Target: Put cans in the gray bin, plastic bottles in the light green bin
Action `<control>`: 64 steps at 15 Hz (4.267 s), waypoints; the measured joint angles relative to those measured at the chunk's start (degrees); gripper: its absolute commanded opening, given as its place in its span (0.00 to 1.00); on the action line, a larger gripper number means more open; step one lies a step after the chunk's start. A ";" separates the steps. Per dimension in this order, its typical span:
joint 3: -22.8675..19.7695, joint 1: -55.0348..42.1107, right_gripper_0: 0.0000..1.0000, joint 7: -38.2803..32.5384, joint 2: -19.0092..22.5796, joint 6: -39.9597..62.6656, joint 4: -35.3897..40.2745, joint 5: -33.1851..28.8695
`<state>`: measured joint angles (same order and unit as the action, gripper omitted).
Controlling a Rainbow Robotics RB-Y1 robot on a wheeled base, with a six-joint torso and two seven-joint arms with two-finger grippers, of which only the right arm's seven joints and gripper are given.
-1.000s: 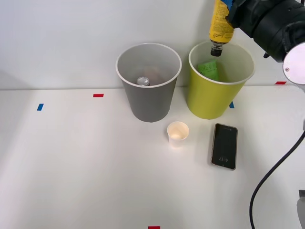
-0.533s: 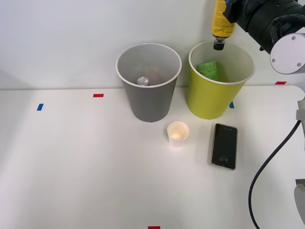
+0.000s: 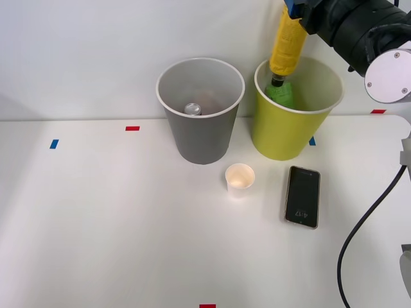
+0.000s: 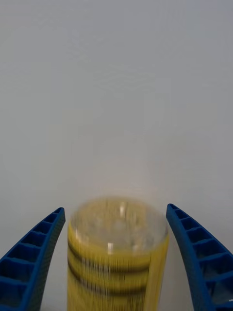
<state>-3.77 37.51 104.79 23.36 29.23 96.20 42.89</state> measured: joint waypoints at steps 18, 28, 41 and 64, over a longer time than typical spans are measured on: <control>2.29 -11.94 1.00 2.14 1.68 -6.19 12.15 7.91; 9.98 -48.07 1.00 2.81 6.46 -38.65 32.58 8.78; 12.89 -74.99 1.00 4.12 -7.52 -52.02 27.04 -3.87; 15.88 -79.31 1.00 -11.16 -5.31 -70.78 7.28 -33.73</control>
<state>12.11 -41.80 93.63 18.06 -41.55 103.48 9.15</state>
